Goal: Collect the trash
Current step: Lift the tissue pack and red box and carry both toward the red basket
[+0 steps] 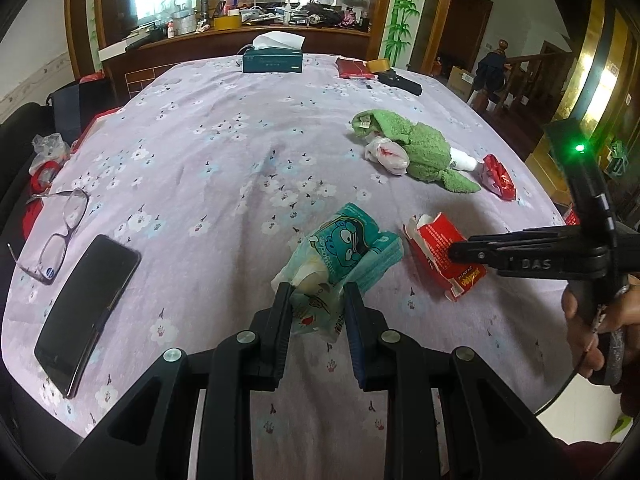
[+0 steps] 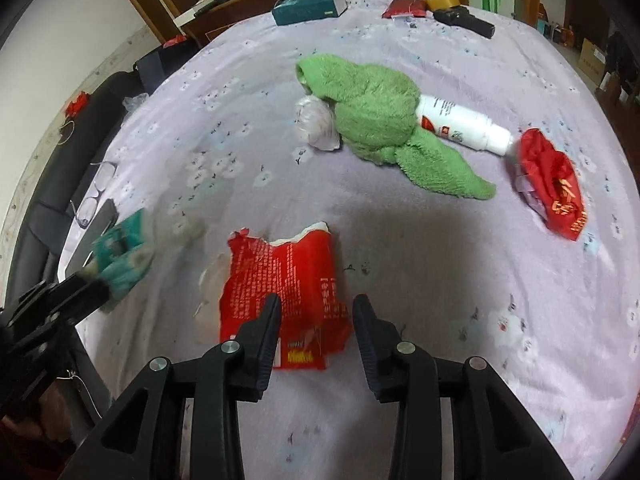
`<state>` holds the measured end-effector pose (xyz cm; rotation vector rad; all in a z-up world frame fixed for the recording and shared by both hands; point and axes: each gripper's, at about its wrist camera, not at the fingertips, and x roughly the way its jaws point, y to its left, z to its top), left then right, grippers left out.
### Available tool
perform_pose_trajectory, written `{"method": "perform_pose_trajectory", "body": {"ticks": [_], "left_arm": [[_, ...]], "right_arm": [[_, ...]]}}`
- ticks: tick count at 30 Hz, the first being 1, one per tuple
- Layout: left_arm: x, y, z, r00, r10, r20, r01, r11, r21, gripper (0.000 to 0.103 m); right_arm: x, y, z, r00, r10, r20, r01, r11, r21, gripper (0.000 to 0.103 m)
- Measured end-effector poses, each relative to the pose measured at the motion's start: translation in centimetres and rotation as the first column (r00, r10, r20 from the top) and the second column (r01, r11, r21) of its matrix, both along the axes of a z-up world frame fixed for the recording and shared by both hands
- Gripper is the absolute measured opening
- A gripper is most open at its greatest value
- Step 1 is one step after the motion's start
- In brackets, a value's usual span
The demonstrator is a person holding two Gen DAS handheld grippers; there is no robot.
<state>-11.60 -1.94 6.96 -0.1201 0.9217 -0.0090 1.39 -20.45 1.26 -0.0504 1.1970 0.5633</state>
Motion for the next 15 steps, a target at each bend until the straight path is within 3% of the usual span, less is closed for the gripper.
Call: {"method": "perform_pose_trajectory", "body": {"ticks": [2, 4, 7, 15], "left_arm": [[-0.2, 0.0, 0.0, 1.0, 0.004, 0.001, -0.004, 1.0, 0.002, 0.024], [-0.3, 0.0, 0.1, 1.0, 0.009, 0.0, -0.009, 1.0, 0.002, 0.024], [-0.4, -0.2, 0.2, 1.0, 0.015, 0.006, -0.015, 1.0, 0.006, 0.024], [0.1, -1.8, 1.2, 0.999, -0.001, 0.032, 0.0, 1.0, 0.012, 0.024]], "right_arm": [[-0.1, 0.5, -0.3, 1.0, 0.009, -0.009, -0.009, 1.0, -0.006, 0.039], [-0.6, 1.0, -0.5, 1.0, 0.022, -0.019, -0.022, 1.0, -0.001, 0.028], [-1.4, 1.0, 0.1, 1.0, -0.003, -0.017, 0.003, 1.0, 0.019, 0.02], [-3.4, -1.5, 3.2, 0.995, -0.097, 0.003, 0.097, 0.991, 0.087, 0.016]]}}
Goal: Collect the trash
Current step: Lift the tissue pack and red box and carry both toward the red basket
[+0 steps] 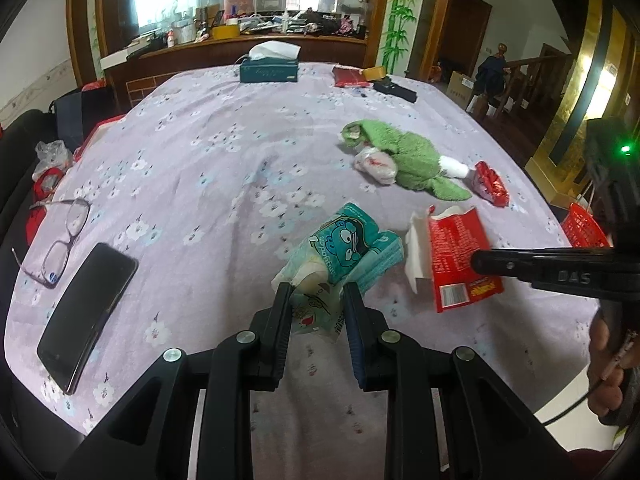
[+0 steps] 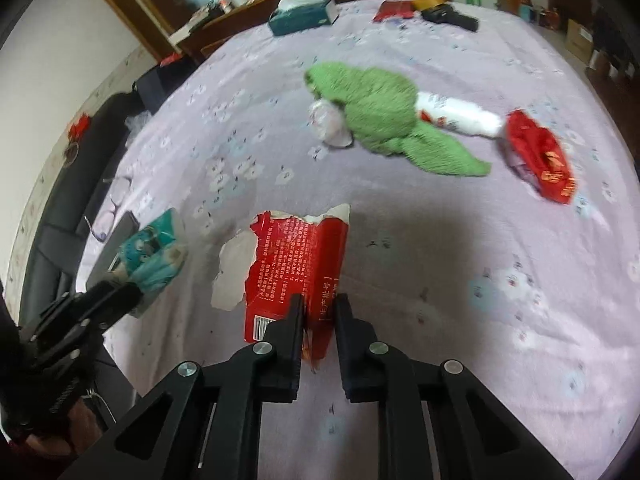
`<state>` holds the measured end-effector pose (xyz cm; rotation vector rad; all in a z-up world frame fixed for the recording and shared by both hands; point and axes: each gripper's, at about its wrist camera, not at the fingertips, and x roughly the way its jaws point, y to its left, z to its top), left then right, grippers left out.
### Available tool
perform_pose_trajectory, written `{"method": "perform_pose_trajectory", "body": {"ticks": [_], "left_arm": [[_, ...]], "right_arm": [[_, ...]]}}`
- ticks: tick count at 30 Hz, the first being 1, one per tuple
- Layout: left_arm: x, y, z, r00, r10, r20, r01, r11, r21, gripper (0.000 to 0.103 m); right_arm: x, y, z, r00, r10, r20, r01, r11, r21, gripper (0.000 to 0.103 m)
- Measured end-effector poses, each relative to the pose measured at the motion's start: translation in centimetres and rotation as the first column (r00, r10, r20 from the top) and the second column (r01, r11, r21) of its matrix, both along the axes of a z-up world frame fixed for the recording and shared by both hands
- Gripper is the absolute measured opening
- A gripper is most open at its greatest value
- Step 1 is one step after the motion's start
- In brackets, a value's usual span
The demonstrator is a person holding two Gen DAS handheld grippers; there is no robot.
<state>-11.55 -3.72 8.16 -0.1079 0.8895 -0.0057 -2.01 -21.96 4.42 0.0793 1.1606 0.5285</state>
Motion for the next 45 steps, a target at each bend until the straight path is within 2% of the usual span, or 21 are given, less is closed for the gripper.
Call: {"method": "perform_pose_trajectory", "body": {"ticks": [7, 12, 22, 33, 45], "left_arm": [[1.0, -3.0, 1.5, 0.998, -0.046, 0.036, 0.046, 0.999, 0.007, 0.024], [1.7, -5.4, 2.6, 0.995, -0.082, 0.061, 0.081, 0.997, 0.014, 0.024], [2.9, -9.8, 4.4, 0.986, -0.141, 0.088, 0.139, 0.99, 0.028, 0.024], [3.2, -13.3, 4.9, 0.979, -0.182, 0.09, 0.179, 0.983, 0.041, 0.024], [3.6, -17.8, 5.2, 0.966, -0.244, 0.087, 0.24, 0.969, 0.05, 0.024]], "right_arm": [[-1.2, -3.9, 3.0, 0.994, -0.097, 0.052, 0.095, 0.995, 0.036, 0.016], [-1.9, -6.4, 5.0, 0.985, -0.128, 0.113, 0.126, 0.992, 0.028, 0.016], [-2.7, -11.5, 7.6, 0.969, -0.189, 0.162, 0.183, 0.982, 0.054, 0.016], [-3.9, -15.5, 8.7, 0.954, -0.235, 0.185, 0.223, 0.971, 0.084, 0.016], [-5.0, -20.2, 8.5, 0.936, -0.308, 0.169, 0.297, 0.951, 0.091, 0.016]]}}
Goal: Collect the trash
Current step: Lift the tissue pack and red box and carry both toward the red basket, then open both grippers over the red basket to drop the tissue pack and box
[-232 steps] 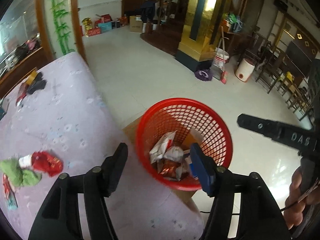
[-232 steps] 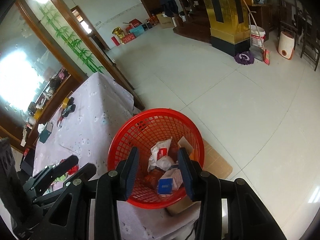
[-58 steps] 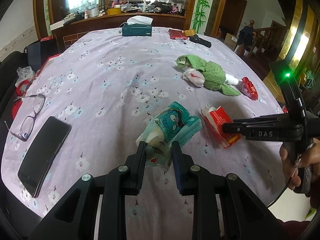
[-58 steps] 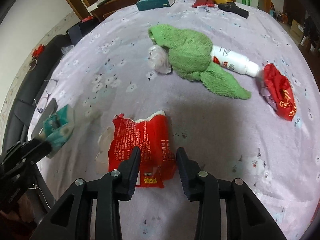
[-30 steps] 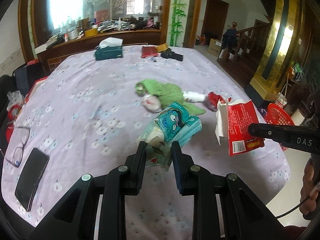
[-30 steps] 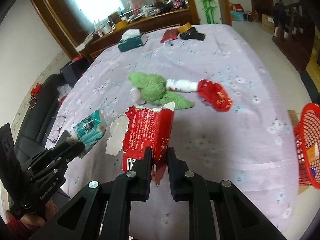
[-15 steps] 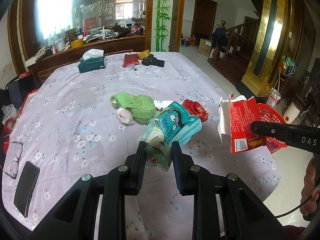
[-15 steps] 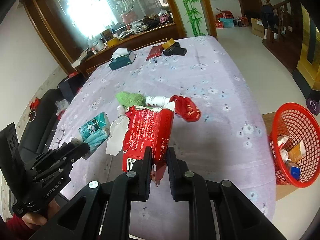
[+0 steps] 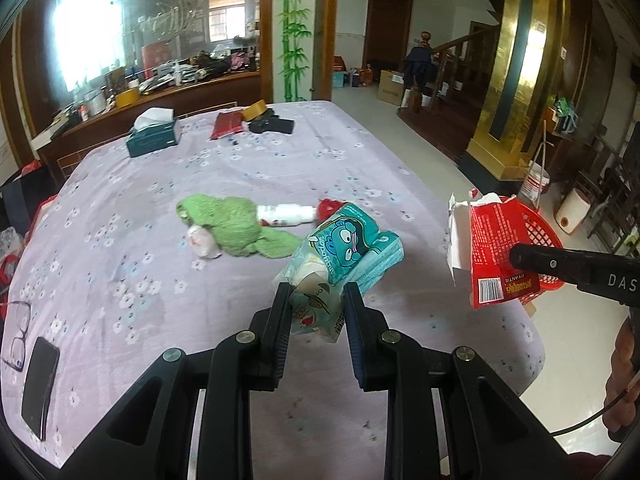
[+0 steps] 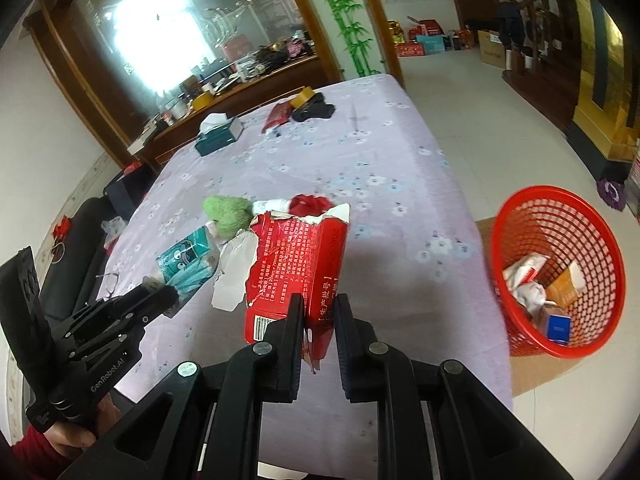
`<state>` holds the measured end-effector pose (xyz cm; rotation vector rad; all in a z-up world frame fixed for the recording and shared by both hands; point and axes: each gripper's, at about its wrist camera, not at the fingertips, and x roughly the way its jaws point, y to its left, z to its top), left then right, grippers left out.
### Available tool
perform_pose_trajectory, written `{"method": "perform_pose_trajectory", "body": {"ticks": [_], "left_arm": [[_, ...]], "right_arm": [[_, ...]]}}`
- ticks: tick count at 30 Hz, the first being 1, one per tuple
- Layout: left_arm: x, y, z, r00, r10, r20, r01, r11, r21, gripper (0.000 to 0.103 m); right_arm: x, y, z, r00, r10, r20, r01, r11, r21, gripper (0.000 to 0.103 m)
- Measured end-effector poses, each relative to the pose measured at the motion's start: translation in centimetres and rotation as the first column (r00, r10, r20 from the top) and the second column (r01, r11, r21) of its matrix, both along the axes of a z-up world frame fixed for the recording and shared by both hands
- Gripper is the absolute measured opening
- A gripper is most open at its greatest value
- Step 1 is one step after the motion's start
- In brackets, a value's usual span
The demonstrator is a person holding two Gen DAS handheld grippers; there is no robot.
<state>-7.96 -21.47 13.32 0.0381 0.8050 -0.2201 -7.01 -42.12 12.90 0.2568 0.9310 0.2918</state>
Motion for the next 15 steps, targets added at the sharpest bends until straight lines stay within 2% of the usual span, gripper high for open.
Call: {"method": "perform_pose_trajectory", "body": {"ticks": [8, 15], "left_arm": [[0.9, -4.4, 0.2, 0.996, -0.088, -0.002, 0.088, 0.996, 0.01, 0.025], [1.8, -9.7, 0.6, 0.981, -0.193, -0.006, 0.193, 0.981, 0.002, 0.025]], "right_arm": [[-0.8, -4.6, -0.1, 0.995, -0.098, -0.013, 0.098, 0.995, 0.006, 0.016], [-1.4, -10.2, 0.0, 0.973, -0.23, -0.022, 0.23, 0.973, 0.004, 0.016]]}}
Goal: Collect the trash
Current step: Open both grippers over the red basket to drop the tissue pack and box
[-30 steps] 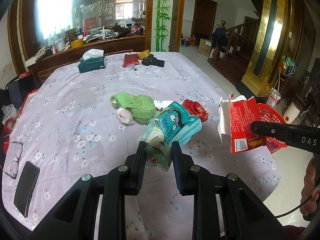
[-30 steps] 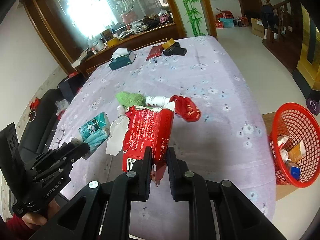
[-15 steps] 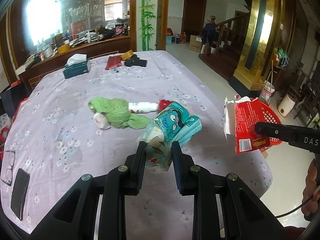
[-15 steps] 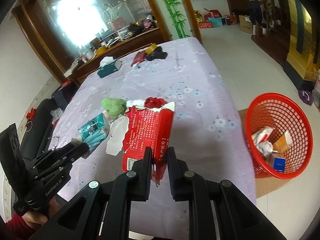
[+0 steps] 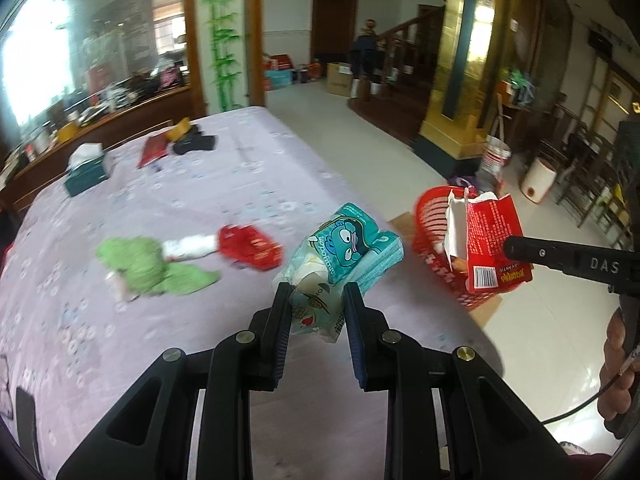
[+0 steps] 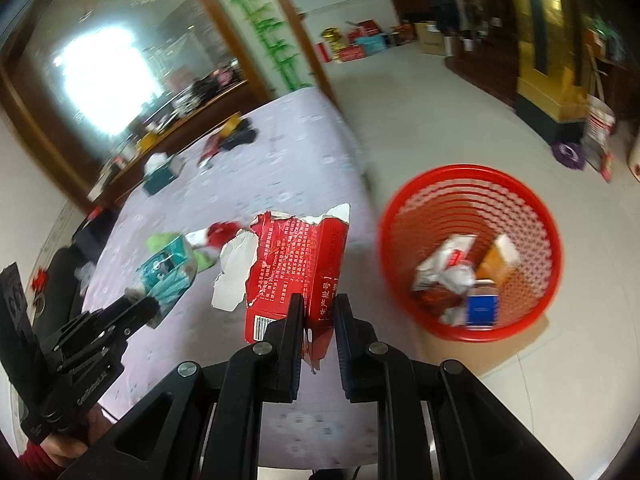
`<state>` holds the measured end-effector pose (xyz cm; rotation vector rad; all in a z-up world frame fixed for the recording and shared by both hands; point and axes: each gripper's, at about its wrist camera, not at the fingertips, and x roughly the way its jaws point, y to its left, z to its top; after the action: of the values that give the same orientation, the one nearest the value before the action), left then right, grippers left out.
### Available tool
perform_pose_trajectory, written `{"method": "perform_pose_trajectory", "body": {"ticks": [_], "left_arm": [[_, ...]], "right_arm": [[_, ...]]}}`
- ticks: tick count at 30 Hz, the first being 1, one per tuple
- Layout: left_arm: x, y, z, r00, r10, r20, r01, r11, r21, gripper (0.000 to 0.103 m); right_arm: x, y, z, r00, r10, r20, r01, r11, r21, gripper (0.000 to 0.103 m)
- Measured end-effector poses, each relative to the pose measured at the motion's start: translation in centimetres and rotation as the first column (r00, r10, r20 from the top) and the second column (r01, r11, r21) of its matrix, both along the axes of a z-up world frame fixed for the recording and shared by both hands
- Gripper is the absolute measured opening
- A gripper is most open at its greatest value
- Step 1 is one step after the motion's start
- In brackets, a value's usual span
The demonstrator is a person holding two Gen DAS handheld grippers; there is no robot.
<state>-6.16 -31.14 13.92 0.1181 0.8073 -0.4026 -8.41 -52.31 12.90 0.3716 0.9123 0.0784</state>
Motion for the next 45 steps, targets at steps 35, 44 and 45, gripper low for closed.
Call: {"method": "perform_pose_trajectory", "body": {"ticks": [35, 44, 45], "left_arm": [[5.2, -13.3, -1.1, 0.991, -0.118, -0.057, 0.116, 0.992, -0.042, 0.061], [3.9, -6.3, -1.4, 0.998, -0.01, -0.069, 0.007, 0.999, -0.036, 0.061], [3.7, -5.7, -1.3, 0.998, -0.001, -0.07, -0.001, 0.999, -0.035, 0.061]], "right_arm": [[2.0, -13.2, -0.2, 0.977, -0.212, -0.023, 0.21, 0.974, -0.081, 0.028], [2.4, -6.7, 0.0, 0.997, -0.075, -0.027, 0.073, 0.996, -0.042, 0.031], [2.4, -5.6, 0.0, 0.998, -0.052, -0.03, 0.051, 0.998, -0.033, 0.031]]}}
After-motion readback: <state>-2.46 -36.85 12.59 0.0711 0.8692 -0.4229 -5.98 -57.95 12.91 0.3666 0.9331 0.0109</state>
